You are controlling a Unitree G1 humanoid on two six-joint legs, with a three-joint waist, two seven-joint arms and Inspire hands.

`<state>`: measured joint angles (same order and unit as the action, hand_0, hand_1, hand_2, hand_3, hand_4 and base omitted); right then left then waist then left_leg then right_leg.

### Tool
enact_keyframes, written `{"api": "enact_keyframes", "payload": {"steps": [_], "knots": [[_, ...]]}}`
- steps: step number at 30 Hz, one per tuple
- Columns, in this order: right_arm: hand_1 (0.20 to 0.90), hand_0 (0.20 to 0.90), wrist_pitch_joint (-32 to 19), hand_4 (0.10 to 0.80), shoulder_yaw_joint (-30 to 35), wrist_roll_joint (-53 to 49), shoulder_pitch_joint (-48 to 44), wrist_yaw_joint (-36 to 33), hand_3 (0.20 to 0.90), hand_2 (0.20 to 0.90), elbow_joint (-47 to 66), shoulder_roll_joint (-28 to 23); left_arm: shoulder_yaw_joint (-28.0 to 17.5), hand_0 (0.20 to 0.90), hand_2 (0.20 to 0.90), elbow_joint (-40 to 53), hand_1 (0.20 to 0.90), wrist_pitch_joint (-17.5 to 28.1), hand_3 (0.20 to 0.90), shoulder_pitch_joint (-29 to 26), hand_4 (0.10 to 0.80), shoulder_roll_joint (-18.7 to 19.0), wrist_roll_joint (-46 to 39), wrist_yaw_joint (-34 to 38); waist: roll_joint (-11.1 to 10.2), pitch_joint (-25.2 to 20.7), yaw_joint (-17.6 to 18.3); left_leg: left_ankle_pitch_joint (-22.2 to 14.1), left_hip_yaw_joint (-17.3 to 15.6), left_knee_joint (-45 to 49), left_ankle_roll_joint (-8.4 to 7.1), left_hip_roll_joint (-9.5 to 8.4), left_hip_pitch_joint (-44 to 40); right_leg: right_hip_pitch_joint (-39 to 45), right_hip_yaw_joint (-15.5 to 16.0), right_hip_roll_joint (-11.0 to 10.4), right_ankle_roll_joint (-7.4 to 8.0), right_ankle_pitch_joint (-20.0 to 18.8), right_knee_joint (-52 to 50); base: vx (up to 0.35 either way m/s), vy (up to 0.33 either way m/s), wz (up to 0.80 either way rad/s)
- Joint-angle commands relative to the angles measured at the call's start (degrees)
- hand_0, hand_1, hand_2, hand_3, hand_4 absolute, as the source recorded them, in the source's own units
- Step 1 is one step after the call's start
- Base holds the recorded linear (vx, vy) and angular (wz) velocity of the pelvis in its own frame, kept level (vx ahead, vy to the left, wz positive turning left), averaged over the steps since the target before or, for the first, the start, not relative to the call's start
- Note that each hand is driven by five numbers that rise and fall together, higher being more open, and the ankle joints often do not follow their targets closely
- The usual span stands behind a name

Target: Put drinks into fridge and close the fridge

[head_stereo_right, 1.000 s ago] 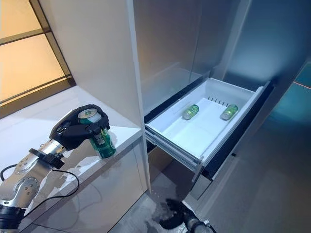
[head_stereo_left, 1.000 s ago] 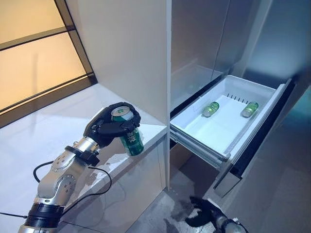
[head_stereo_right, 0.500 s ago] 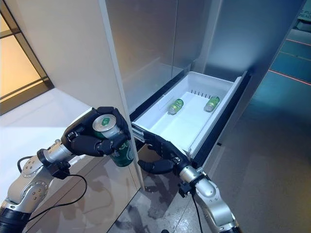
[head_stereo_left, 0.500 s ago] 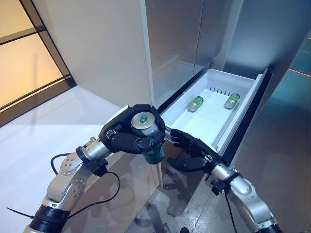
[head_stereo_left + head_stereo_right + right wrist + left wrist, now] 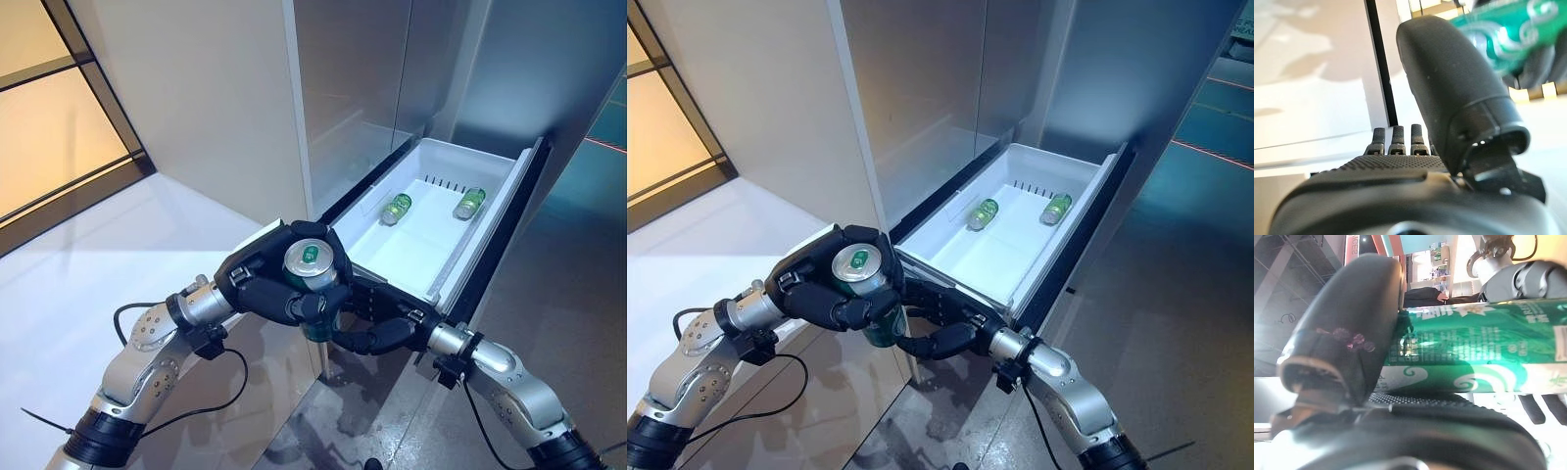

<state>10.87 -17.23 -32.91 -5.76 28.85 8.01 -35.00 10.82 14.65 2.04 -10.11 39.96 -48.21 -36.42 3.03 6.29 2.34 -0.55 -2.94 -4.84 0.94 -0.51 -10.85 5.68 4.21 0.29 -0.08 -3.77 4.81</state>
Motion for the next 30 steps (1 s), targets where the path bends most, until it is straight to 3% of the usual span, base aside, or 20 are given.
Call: {"api": "enact_keyframes", "payload": {"steps": [1,6,10,14,22,27,30], "knots": [[0.900,0.900,-3.07,0.800,0.19,-5.33,-11.08,2.41,0.900,0.900,7.60,-0.33,0.95,0.300,0.300,0.49,0.300,6.34,0.200,-12.20,0.100,1.28,-3.28,2.07,-2.55,-3.26,-0.46,-1.61,-0.42,0.75,0.84,-2.17,1.64,1.12,-0.34,-0.24,3.72,6.74,-4.68,0.031,-0.008,0.01],[0.900,0.900,-0.59,0.800,0.00,-7.80,-13.57,4.12,0.900,0.900,7.51,-2.04,1.44,0.300,0.300,-0.87,0.300,5.55,0.200,-13.07,0.100,2.02,-4.46,1.67,-2.87,-3.35,-0.61,-1.57,-0.25,0.82,0.79,-2.23,1.83,1.06,-0.28,-0.23,3.71,6.57,-4.59,0.000,0.000,0.00],[0.900,0.900,0.83,0.800,-1.73,-5.22,-15.98,10.49,0.900,0.900,7.88,-4.14,2.61,0.300,0.300,-1.90,0.300,4.89,0.200,-13.90,0.100,2.48,-4.40,1.59,-3.12,-3.21,-0.71,-1.51,-0.14,0.82,0.72,-2.31,1.82,1.18,-0.19,-0.24,3.75,6.39,-4.39,0.008,-0.002,0.00],[0.900,0.900,3.26,0.800,-3.56,-10.29,-19.64,7.73,0.900,0.900,7.87,-7.16,4.04,0.300,0.300,-3.38,0.300,4.55,0.200,-15.44,0.100,3.95,-6.70,1.91,-3.34,-3.27,-0.84,-1.90,0.06,0.67,0.57,-2.29,1.27,1.84,0.04,-0.29,3.86,6.70,-4.14,0.020,-0.006,0.00],[0.900,0.900,9.95,0.800,-4.35,-22.16,-18.95,7.67,0.900,0.900,4.79,-3.79,6.02,0.300,0.300,-4.07,0.300,5.58,0.200,-15.36,0.100,2.71,-7.95,1.91,-3.45,-3.20,-1.07,-1.95,0.07,0.99,0.59,-2.28,1.21,2.02,0.46,-0.41,4.04,6.72,-4.28,0.019,-0.001,0.00],[0.900,0.900,11.79,0.800,-7.34,-25.77,-17.38,7.55,0.900,0.900,4.48,-0.43,8.21,0.300,0.300,-3.52,0.300,9.14,0.200,-15.87,0.100,1.01,-8.53,3.50,-3.47,-3.10,-1.12,-2.04,0.00,1.07,0.60,-2.18,0.93,2.36,0.62,-0.42,3.99,6.87,-4.24,0.000,0.000,0.00],[0.900,0.900,12.30,0.800,-9.13,-29.90,-16.76,4.07,0.900,0.900,4.00,2.47,9.71,0.300,0.300,-3.14,0.300,12.77,0.200,-16.29,0.100,-1.06,-9.63,4.77,-3.47,-3.06,-1.14,-2.11,0.13,1.10,0.62,-2.21,0.79,2.50,0.63,-0.44,3.97,6.86,-4.14,0.000,0.000,0.00]]}}
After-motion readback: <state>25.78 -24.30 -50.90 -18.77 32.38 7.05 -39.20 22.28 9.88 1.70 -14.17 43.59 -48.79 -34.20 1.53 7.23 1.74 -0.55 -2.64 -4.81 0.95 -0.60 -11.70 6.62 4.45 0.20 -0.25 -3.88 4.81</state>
